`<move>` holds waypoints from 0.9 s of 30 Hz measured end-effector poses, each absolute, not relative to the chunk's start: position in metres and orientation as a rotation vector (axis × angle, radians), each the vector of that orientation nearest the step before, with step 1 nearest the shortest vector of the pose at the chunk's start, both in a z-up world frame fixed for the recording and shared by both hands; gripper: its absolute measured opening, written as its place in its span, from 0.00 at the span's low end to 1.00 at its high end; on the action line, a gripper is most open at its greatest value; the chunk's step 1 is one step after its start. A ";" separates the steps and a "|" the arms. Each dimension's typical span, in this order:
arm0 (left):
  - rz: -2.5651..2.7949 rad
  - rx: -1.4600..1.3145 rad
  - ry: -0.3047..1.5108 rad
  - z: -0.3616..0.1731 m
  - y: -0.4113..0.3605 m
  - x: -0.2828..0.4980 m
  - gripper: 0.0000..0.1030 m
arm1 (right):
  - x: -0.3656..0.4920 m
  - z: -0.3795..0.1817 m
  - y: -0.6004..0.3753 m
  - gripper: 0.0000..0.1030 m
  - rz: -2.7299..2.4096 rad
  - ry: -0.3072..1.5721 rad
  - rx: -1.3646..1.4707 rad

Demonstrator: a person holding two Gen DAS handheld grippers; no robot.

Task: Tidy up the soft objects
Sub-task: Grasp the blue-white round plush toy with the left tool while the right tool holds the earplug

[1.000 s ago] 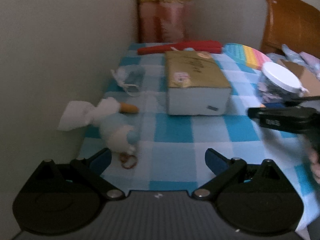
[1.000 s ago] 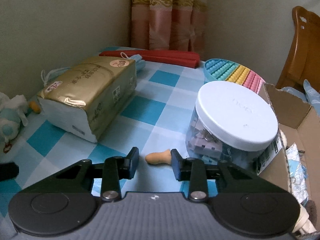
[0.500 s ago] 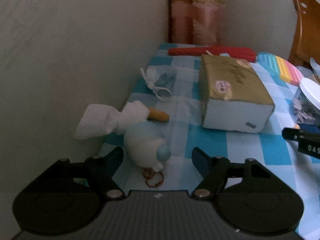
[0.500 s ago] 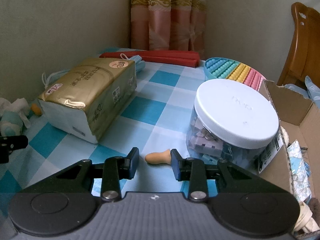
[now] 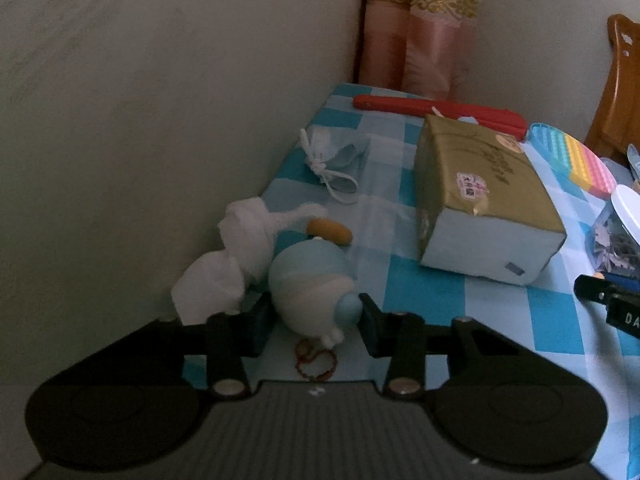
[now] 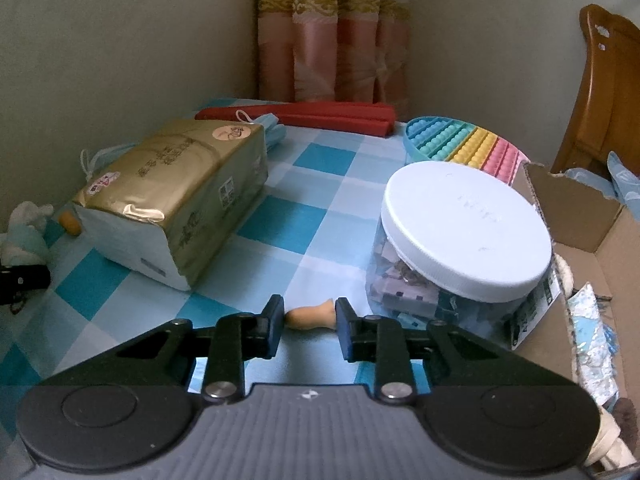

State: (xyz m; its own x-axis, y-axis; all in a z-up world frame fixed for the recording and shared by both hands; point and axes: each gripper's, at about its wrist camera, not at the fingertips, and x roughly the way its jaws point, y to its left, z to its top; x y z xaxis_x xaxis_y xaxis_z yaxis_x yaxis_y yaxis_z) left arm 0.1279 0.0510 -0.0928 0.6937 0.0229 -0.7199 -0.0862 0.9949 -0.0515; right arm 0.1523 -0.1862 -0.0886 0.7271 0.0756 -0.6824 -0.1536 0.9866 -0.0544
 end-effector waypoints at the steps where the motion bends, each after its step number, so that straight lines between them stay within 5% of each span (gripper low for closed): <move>1: 0.062 -0.082 0.802 -0.093 0.051 0.128 0.41 | 0.152 -0.087 -0.186 0.31 0.128 0.745 -0.111; 27: -0.210 0.092 0.786 -0.037 -0.006 0.064 0.41 | 0.068 -0.023 -0.226 0.31 0.273 0.691 -0.104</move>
